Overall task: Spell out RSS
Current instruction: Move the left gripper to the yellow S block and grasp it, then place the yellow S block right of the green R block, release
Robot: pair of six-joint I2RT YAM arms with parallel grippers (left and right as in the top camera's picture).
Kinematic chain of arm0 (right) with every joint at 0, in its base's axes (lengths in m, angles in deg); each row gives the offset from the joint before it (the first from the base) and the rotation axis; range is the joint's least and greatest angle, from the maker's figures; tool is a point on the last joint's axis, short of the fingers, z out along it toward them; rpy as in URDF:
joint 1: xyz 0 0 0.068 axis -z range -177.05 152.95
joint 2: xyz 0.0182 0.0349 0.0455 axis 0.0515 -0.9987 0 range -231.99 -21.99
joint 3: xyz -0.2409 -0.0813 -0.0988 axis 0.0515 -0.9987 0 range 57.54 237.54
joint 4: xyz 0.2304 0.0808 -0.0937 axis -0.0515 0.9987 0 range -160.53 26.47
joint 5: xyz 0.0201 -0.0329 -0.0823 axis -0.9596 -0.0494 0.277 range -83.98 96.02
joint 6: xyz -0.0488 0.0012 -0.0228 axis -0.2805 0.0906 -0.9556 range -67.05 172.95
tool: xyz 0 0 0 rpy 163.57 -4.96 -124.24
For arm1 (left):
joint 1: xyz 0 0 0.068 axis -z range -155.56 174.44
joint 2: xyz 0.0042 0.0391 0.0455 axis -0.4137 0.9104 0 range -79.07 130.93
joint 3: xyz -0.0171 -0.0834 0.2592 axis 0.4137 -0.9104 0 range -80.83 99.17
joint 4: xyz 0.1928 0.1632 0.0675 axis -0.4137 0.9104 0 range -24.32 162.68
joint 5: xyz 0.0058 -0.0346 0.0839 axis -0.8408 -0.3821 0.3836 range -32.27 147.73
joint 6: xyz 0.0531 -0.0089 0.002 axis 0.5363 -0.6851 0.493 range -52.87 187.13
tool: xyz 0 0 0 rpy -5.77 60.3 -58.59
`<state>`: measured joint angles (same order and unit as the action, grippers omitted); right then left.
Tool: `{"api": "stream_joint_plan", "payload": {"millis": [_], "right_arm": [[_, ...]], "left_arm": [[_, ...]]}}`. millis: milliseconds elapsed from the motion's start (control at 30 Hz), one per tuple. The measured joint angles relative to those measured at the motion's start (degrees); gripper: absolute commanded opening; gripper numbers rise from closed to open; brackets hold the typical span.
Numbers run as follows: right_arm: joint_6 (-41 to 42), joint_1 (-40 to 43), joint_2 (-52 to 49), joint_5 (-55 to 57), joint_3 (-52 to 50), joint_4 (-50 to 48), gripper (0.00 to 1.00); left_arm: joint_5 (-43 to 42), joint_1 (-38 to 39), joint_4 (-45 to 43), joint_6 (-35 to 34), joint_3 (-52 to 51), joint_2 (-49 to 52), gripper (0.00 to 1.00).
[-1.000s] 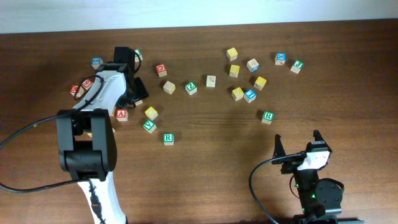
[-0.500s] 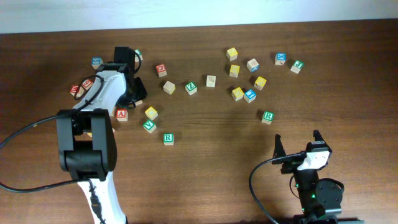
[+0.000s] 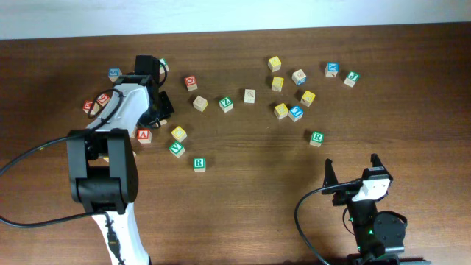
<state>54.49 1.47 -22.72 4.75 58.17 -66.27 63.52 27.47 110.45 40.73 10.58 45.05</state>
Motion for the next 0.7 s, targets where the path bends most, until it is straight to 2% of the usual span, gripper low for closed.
{"api": "stream_joint_plan", "payload": {"millis": [67, 400, 567, 700], "right_arm": [[0.0, 0.0, 0.0, 0.0, 0.0, 0.0, 0.98], [0.0, 0.0, 0.0, 0.0, 0.0, 0.0, 0.98], [0.0, 0.0, 0.0, 0.0, 0.0, 0.0, 0.98], [0.0, 0.0, 0.0, 0.0, 0.0, 0.0, 0.98]], "left_arm": [[0.0, 0.0, 0.1, 0.0, 0.0, 0.0, 0.25], [0.0, 0.0, 2.4, 0.0, 0.2, -0.8, 0.25], [-1.2, 0.0, 4.5, 0.0, 0.2, -7.3, 0.21], [-6.9, 0.0, 5.9, 0.0, 0.2, -13.7, 0.22]]}}
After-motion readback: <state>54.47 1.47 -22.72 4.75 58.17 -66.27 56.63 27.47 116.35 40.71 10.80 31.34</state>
